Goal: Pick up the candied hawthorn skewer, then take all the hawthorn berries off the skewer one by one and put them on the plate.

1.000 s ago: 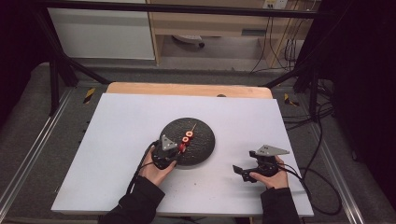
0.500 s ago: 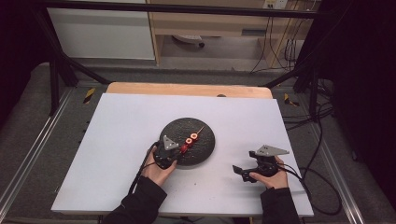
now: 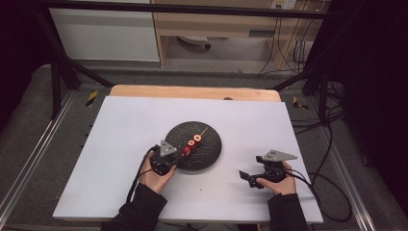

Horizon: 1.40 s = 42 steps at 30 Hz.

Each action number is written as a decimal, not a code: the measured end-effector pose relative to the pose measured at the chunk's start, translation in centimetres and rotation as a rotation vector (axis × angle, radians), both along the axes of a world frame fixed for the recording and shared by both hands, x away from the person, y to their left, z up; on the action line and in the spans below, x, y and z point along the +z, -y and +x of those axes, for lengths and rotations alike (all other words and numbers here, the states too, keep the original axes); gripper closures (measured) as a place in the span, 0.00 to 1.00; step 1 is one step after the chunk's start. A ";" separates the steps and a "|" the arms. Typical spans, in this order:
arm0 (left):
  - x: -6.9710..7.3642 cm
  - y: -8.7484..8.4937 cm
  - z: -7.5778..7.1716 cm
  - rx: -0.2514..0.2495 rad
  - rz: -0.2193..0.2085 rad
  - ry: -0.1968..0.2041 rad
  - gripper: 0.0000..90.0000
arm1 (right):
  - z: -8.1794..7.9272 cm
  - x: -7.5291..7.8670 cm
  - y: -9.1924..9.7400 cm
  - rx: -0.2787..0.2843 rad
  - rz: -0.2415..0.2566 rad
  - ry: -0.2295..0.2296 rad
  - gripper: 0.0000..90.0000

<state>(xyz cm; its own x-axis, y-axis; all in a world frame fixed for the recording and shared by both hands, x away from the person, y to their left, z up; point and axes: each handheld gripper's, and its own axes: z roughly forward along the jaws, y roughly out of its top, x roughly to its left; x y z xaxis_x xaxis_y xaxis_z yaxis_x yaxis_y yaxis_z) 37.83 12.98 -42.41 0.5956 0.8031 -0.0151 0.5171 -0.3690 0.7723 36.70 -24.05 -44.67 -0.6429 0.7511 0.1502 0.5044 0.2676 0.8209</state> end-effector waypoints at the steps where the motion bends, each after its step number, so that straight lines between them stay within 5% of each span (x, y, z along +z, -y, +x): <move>1: 0.1 -0.2 -0.1 0.000 -0.003 0.005 0.98 | 0.0 0.0 0.0 -0.001 0.001 0.000 0.04; 27: 0.2 -6.7 -3.4 0.001 -0.094 0.075 0.98 | -0.1 -0.1 -1.5 0.004 0.012 -0.016 0.04; 42: -0.8 -8.6 -4.9 -0.049 -0.116 0.094 0.98 | -0.1 0.5 -3.9 0.044 0.007 -0.024 0.04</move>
<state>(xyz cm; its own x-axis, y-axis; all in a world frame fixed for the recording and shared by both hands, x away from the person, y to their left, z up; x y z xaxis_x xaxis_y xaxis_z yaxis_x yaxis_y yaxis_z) 32.94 21.54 -43.22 0.6369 0.7694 -0.0488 0.4246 -0.2973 0.8552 36.65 -20.19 -44.17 -0.6710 0.7213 0.1717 0.5123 0.2836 0.8106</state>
